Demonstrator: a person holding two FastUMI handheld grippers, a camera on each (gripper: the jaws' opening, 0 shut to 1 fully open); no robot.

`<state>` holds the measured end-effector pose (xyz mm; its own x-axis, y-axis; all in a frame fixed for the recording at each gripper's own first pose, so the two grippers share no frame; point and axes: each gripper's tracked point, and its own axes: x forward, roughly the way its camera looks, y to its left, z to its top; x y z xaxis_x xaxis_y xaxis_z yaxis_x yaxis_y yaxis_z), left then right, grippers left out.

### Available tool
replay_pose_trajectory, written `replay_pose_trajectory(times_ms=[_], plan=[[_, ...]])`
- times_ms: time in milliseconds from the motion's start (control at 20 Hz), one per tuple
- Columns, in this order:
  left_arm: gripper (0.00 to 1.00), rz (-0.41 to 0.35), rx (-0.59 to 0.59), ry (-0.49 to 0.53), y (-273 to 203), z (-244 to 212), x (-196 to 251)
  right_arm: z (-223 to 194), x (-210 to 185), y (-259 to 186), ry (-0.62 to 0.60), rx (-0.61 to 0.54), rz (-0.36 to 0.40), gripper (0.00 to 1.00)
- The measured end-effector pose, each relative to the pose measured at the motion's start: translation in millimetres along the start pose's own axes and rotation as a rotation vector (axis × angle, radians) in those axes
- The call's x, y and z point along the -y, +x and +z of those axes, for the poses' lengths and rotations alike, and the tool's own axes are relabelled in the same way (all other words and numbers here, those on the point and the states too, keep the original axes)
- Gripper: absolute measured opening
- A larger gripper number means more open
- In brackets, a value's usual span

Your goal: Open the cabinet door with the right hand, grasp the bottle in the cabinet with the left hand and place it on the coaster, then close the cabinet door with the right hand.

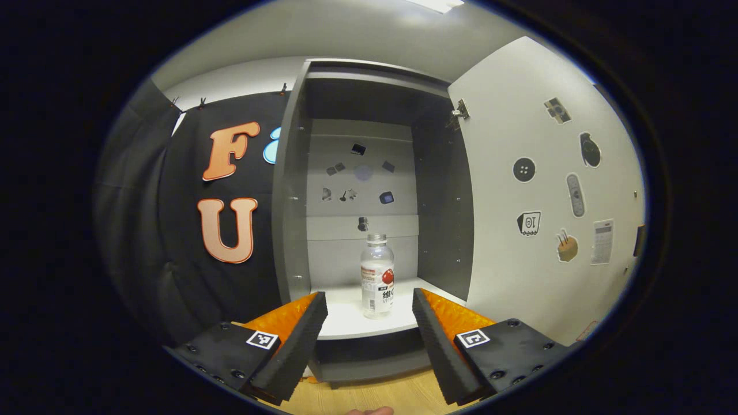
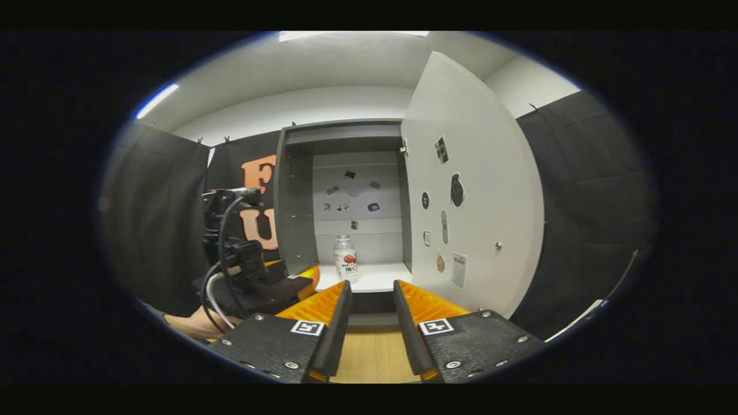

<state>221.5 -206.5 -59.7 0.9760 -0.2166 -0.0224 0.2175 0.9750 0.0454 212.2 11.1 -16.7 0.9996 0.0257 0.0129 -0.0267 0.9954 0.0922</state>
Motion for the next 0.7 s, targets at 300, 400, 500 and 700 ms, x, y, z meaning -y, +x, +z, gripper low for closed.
replay_pose_trajectory(times_ms=[300, 400, 500, 700], plan=[[0.96, -0.054, -0.016, -0.004, 78.1, -21.2, 14.2, -3.5, 6.4, 15.1, -0.030, -0.019, -0.064, 0.63], [0.99, -0.061, -0.028, -0.012, 96.7, -29.0, 16.7, -5.3, 9.1, 18.5, -0.034, -0.029, -0.085, 0.63], [0.96, -0.064, -0.037, -0.014, 115.0, -38.0, 16.3, -7.0, 10.4, 21.1, -0.031, -0.038, -0.101, 0.63], [0.96, -0.053, -0.049, -0.023, 146.4, -51.4, 9.2, -10.4, 12.3, 25.7, -0.031, -0.060, -0.120, 0.63]])
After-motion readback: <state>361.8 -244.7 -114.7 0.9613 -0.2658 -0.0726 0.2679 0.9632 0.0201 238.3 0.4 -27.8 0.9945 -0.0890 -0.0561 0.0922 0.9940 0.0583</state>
